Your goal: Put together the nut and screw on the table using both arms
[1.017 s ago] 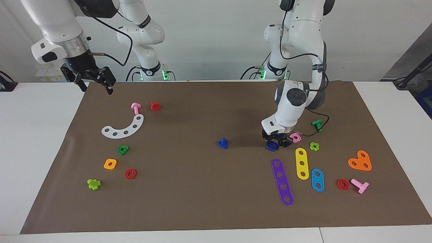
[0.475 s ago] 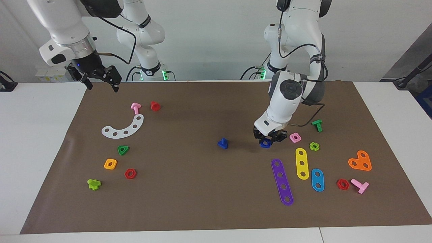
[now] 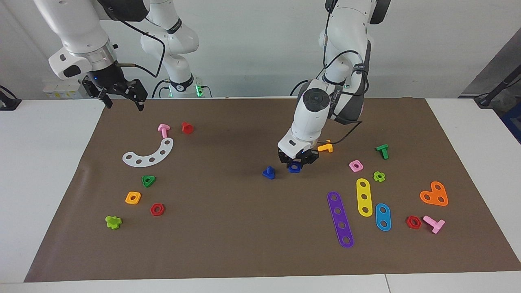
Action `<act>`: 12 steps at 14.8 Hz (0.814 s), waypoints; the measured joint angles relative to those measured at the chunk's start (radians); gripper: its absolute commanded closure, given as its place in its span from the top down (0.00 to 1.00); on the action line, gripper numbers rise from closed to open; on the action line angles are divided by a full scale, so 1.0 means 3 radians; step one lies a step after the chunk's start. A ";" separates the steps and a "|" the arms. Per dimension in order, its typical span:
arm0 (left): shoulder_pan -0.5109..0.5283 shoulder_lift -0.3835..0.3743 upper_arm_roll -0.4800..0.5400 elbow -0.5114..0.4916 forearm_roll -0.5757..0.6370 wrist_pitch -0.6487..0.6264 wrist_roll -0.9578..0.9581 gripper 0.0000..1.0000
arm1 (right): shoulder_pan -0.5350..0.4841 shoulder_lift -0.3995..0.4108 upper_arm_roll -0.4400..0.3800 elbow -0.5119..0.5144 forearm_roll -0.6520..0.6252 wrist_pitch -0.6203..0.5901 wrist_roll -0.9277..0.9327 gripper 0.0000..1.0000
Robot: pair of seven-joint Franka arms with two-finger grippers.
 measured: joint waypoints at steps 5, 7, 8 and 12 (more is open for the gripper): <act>-0.0135 0.0155 0.0001 0.0219 -0.0013 -0.0010 -0.0225 0.00 | -0.0001 0.0000 -0.0012 0.0000 0.0002 -0.0001 0.0000 1.00; -0.0157 0.0226 0.0002 0.0339 -0.0014 -0.0039 -0.0302 0.00 | 0.0000 0.0000 -0.0009 0.0000 0.0003 -0.0001 0.0000 1.00; -0.0171 0.0260 0.0004 0.0390 -0.0015 -0.0059 -0.0337 0.00 | 0.0000 0.0000 -0.0009 0.0000 0.0003 -0.0001 0.0000 1.00; -0.0226 0.0368 0.0004 0.0518 -0.0015 -0.0108 -0.0415 0.00 | 0.0000 0.0000 -0.0009 0.0000 0.0003 -0.0001 0.0000 1.00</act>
